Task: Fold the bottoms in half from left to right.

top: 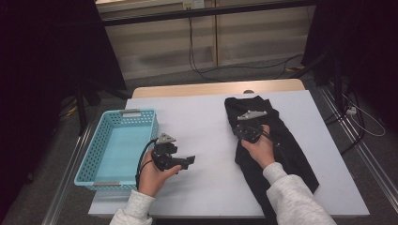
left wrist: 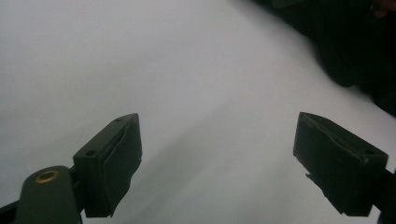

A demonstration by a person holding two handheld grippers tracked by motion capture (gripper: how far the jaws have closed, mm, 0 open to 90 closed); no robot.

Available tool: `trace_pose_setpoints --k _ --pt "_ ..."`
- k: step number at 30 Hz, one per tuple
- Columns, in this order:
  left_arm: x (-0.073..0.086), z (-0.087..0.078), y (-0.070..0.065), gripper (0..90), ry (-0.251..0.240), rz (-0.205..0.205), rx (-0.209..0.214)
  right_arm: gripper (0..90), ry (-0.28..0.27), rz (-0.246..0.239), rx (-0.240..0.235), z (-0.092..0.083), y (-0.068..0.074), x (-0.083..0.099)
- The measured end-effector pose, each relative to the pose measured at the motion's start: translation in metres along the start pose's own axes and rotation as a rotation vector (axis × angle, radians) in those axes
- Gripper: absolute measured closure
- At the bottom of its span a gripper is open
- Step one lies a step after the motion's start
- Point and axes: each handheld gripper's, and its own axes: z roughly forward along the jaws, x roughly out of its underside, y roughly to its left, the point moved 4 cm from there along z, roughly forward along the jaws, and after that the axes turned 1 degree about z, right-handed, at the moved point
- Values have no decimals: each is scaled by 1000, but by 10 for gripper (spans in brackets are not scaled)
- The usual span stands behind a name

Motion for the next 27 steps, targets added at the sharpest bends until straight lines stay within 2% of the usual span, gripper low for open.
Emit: trace_pose_setpoints --k 10,16,17,18,19,21,23,24,25,27 --pt "-1 -3 7 151 -6 -20 -26 887 -6 -89 -105 8 49 -8" --pt "-2 -7 13 151 -13 -44 -45 881 4 -133 -263 12 98 -10" --pt "-2 -8 14 151 -12 -44 -45 842 20 -138 -288 12 105 -9" --pt "-2 -9 15 150 -13 -42 -46 740 37 -132 -317 13 112 -7" --pt "-3 -9 15 151 -18 -46 -49 684 46 -139 -324 12 115 -6" --pt "-3 -8 15 151 -11 -38 -47 526 42 -157 -300 7 115 -6" --pt "-4 -5 13 151 -9 -38 -42 462 25 -107 -310 -5 107 -8" --pt "-4 -4 13 151 -2 -34 -41 410 16 -101 -315 -13 101 -9" --pt "-4 -3 13 150 -4 -37 -38 351 28 -124 -304 -20 96 -8" --pt "-4 -1 14 151 1 -34 -37 321 49 -168 -259 -31 86 -4"
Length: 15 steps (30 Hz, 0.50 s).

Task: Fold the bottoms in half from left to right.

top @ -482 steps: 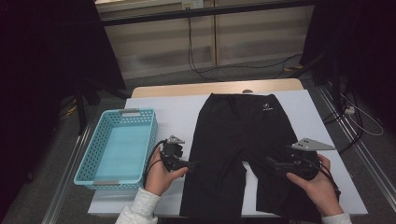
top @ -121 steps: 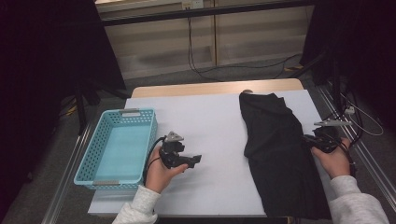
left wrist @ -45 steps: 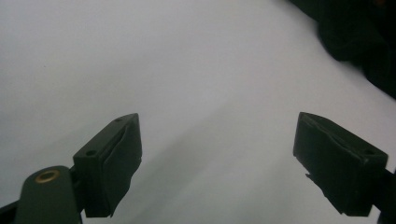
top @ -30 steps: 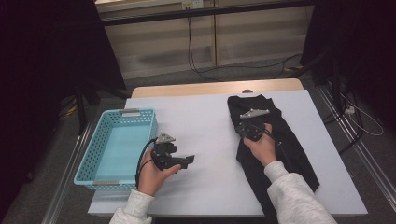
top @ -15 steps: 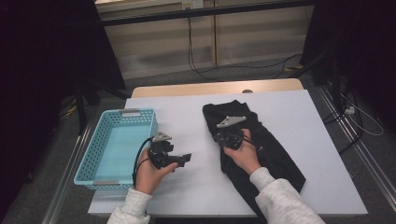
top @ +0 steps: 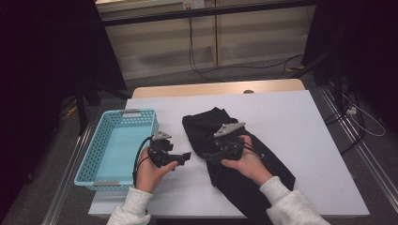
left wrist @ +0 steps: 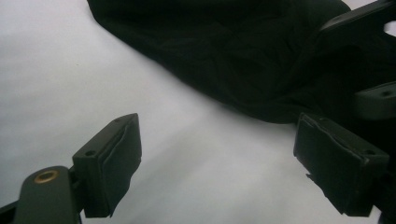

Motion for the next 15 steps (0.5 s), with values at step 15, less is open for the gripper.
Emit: trace_pose_setpoints --k 15 --pt "-12 21 -3 150 14 4 5 278 -37 161 237 -89 -57 82"
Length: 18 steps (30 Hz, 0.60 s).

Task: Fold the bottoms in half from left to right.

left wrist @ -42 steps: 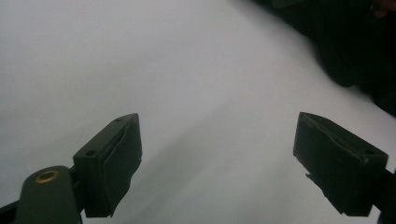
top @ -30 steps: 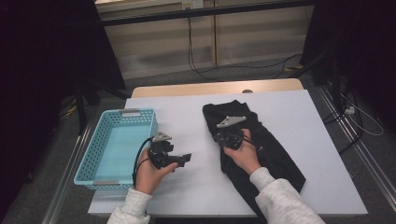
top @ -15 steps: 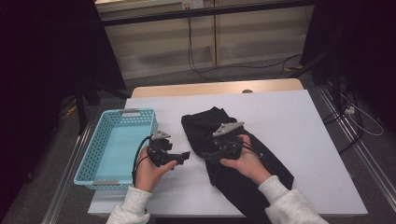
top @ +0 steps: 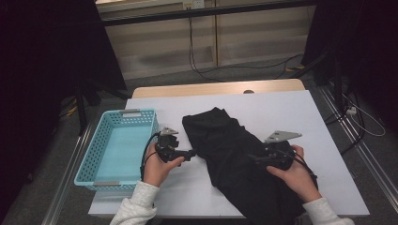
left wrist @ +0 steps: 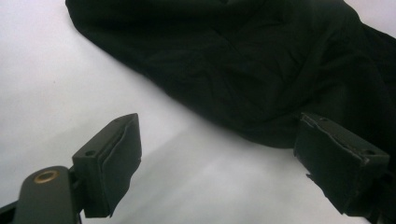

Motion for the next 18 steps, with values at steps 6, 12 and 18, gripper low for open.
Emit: trace_pose_setpoints --k 6,12,18 --pt "-6 6 1 150 -1 -1 -8 279 9 47 60 -21 -24 27" --pt "-7 9 1 151 7 5 -5 309 47 108 51 -30 -35 52" --pt "-8 9 1 151 5 8 -9 384 58 107 76 -32 -30 62"
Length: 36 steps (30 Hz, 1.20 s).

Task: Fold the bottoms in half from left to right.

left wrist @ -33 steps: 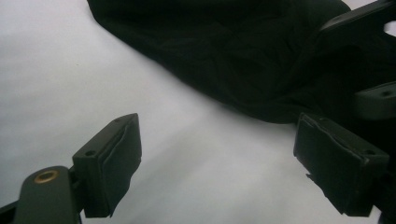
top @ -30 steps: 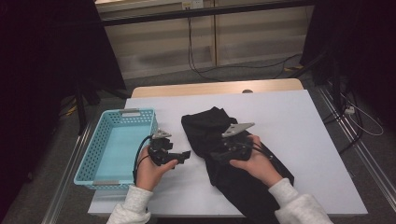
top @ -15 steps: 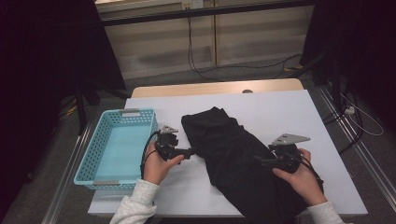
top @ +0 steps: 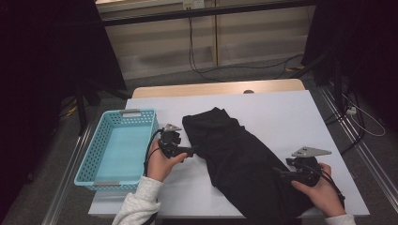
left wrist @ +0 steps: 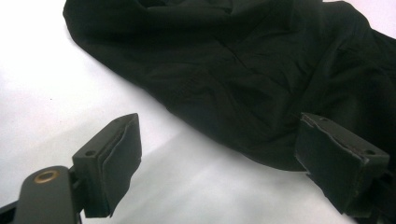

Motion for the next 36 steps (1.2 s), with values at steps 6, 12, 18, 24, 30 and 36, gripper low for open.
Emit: trace_pose_setpoints --k 6,12,18,24,30,36 --pt "0 -3 0 151 -9 -4 -4 445 -3 17 -17 3 12 -2" --pt "0 -5 -2 152 -12 -2 -3 866 -15 30 -69 3 11 -1" --pt "2 -6 -1 152 -8 -3 -2 889 -21 43 -79 2 -9 -8" --pt "3 -7 0 152 -7 -8 -9 755 -60 39 56 10 -36 -20" --pt "2 -9 -1 152 -9 -2 -1 573 -52 28 44 4 -35 -16" --pt "4 -9 -2 151 -4 -3 5 559 -56 38 43 -18 -32 -2"
